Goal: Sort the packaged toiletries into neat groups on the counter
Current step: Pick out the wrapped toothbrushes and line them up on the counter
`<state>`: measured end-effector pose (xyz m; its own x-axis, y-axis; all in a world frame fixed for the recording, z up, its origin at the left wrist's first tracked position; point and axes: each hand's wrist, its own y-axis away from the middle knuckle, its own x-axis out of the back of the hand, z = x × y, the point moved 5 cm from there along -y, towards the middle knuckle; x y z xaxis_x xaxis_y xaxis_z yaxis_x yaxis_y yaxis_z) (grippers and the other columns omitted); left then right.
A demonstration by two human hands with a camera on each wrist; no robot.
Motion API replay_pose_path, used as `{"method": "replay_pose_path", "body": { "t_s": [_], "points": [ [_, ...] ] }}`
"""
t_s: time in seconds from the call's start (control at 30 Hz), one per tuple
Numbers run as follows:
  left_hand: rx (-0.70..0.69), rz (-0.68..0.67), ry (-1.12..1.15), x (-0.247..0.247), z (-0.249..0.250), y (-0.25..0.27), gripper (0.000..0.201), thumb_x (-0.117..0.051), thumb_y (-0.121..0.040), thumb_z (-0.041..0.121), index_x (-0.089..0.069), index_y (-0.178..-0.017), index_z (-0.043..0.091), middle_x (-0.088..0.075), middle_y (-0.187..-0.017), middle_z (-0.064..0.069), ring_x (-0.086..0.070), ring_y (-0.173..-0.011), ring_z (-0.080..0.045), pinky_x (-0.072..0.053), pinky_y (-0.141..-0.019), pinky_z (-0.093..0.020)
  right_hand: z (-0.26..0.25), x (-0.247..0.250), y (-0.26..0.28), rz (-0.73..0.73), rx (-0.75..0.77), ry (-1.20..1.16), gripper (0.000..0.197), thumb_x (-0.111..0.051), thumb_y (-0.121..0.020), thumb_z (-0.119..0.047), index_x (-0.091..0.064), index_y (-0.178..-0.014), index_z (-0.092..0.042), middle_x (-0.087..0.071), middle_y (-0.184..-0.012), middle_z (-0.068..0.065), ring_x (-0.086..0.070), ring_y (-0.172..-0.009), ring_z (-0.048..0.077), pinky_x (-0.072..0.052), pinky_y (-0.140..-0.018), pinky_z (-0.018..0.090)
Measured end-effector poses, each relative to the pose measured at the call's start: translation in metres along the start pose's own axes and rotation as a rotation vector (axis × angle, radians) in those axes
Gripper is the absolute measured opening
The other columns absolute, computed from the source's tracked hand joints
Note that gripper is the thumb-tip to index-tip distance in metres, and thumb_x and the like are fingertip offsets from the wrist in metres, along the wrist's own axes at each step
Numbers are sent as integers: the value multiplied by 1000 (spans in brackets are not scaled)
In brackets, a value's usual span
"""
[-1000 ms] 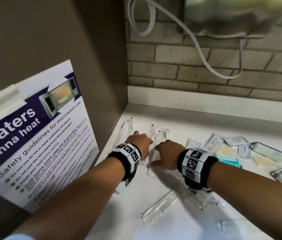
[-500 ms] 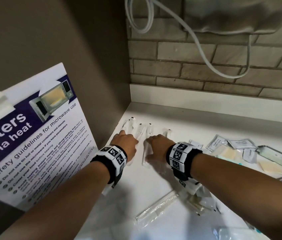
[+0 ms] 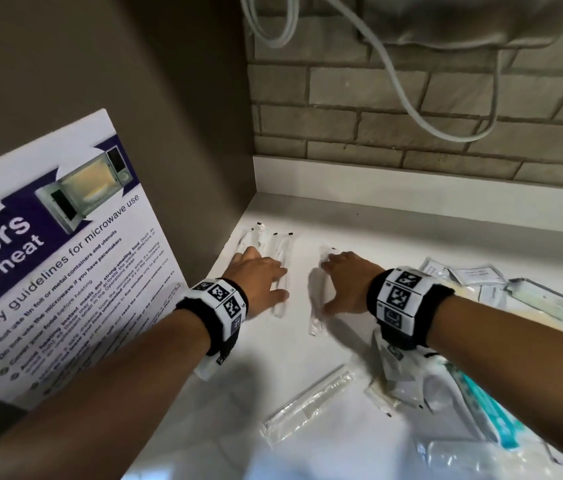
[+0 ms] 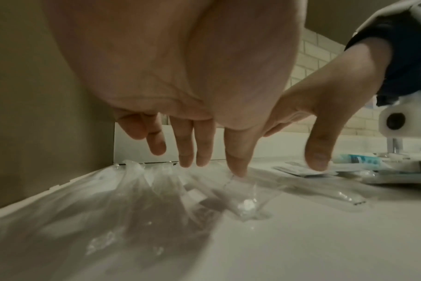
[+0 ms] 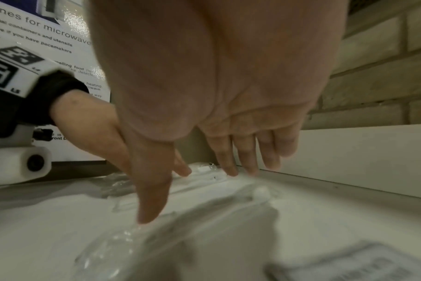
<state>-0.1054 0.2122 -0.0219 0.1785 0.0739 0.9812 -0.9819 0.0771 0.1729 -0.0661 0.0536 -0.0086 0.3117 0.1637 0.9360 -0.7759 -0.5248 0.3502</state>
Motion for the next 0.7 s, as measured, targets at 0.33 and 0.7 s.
{"method": "replay_pose_path", "body": {
  "t_s": [0.33,0.7],
  "points": [
    [-21,-24,-19,-7,11,3,51,-57,-86,50,-52,-133,32,-56,-133,15,-36,-120,-19,-26,-96,-35,-12,-21,4,-50,35,-85,73,-70,-73,-54,-45,-127,-12,-53,-126,6,-52,-113,26,-47,-94,41],
    [-4,-32,-27,-4,15,5,52,-59,-85,49,-52,-133,29,-55,-135,13,-35,-125,-19,-26,-101,-36,-9,-20,-2,-66,13,-147,92,-72,-71,-57,-37,-139,-7,-36,-150,9,-54,-118,27,-48,-96,42]
  ]
}}
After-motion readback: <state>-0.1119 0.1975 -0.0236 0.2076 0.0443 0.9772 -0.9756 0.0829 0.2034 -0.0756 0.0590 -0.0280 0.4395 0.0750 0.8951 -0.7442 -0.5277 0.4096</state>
